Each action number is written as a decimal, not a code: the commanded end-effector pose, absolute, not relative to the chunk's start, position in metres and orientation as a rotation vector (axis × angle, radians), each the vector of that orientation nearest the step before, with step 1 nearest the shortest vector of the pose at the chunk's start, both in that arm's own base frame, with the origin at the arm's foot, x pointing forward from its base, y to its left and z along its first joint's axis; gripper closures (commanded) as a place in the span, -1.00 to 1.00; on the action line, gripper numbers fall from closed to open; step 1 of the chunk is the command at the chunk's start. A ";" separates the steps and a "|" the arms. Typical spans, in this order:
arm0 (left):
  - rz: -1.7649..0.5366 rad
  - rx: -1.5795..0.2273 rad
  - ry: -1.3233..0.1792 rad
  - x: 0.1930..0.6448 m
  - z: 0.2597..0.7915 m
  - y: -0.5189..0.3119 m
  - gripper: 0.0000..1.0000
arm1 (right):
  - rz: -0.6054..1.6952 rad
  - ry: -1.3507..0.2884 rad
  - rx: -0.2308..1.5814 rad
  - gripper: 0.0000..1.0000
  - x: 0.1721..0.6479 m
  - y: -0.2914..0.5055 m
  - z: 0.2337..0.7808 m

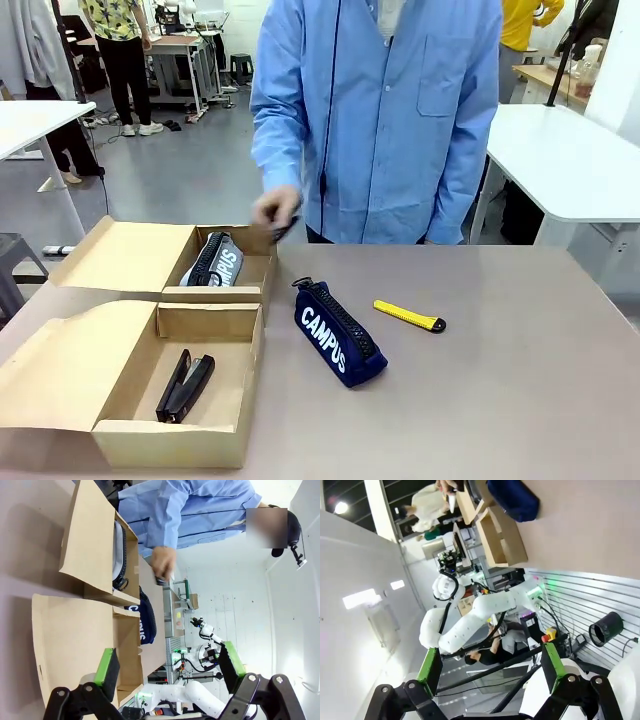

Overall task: Place items inside the box.
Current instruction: Pick up a Pencil pouch or Stapler and place it inside the Mailer Box closest to the robot.

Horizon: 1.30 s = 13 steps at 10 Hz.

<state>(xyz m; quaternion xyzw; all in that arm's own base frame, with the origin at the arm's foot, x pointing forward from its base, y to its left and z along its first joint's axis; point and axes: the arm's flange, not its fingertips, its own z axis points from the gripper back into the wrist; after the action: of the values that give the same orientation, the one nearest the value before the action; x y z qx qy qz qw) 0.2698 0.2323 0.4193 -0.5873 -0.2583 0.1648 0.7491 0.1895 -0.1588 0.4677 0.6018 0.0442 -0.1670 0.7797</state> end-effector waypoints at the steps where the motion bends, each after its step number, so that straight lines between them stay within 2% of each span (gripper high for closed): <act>1: 0.341 -1.289 -0.582 0.269 0.420 0.231 -1.00 | -0.378 0.106 1.307 -1.00 0.191 -0.153 0.480; 13: 0.341 -1.289 -0.582 0.269 0.420 0.231 -1.00 | -0.361 0.098 1.298 -1.00 0.192 -0.154 0.473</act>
<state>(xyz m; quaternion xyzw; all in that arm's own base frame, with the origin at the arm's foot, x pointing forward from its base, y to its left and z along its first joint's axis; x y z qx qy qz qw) 0.2698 0.2323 0.4193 -0.5874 -0.2582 0.1648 0.7491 0.1921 -0.1543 0.4723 0.6010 0.0458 -0.1670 0.7803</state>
